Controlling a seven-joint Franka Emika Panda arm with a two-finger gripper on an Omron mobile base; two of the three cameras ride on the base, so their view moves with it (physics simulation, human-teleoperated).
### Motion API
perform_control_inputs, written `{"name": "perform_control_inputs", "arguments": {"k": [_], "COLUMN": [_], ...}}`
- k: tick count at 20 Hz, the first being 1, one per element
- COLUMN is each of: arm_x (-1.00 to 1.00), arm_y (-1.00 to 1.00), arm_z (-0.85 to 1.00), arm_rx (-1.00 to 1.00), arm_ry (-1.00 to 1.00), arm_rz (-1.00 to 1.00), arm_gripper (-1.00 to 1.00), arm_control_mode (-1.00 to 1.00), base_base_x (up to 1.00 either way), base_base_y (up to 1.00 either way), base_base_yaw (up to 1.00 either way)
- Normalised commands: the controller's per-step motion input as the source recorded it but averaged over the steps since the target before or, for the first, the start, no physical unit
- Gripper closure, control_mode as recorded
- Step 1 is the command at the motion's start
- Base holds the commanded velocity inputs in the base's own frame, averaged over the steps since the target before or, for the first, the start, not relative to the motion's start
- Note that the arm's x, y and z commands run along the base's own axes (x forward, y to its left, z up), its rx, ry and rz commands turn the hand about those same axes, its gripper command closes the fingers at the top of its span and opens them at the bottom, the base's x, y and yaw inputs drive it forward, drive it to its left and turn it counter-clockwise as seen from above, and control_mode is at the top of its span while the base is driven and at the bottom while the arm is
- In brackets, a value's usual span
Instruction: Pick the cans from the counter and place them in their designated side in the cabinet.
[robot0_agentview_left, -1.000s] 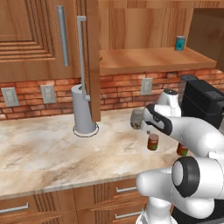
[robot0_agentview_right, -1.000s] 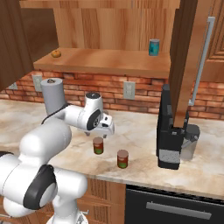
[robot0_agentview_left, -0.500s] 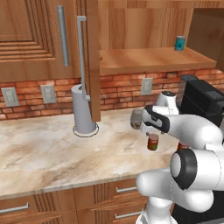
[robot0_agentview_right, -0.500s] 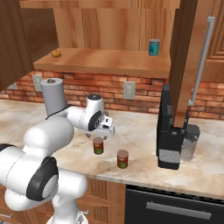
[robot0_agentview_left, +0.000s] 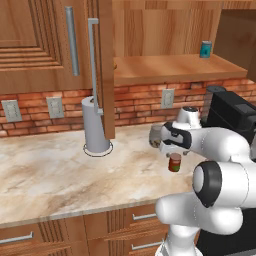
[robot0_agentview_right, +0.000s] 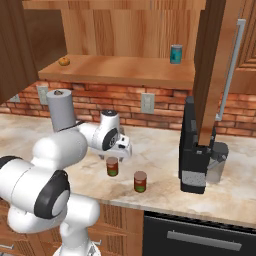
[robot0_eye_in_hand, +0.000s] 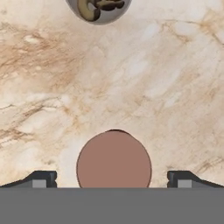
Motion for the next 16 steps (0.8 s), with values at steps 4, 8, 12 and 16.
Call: {"name": "perform_control_inputs", "arguments": {"k": [4, 8, 12, 16], "arm_x": [0.04, 0.02, 0.02, 0.05], "arm_y": [-0.01, 0.00, -0.02, 0.00], "arm_z": [-0.17, -0.17, -0.16, -0.15], "arm_rx": [0.00, 0.00, 0.00, 0.00], "arm_ry": [0.03, 0.03, 0.02, 0.02], "arm_rz": [0.00, 0.00, 0.00, 0.00], "arm_gripper": [-1.00, -1.00, -1.00, -1.00], "arm_control_mode": [-1.00, -1.00, -1.00, -1.00], "base_base_x": [0.00, 0.00, 0.00, 0.00], "base_base_y": [0.00, 0.00, 0.00, 0.00], "base_base_yaw": [0.00, 0.00, 0.00, 0.00]}}
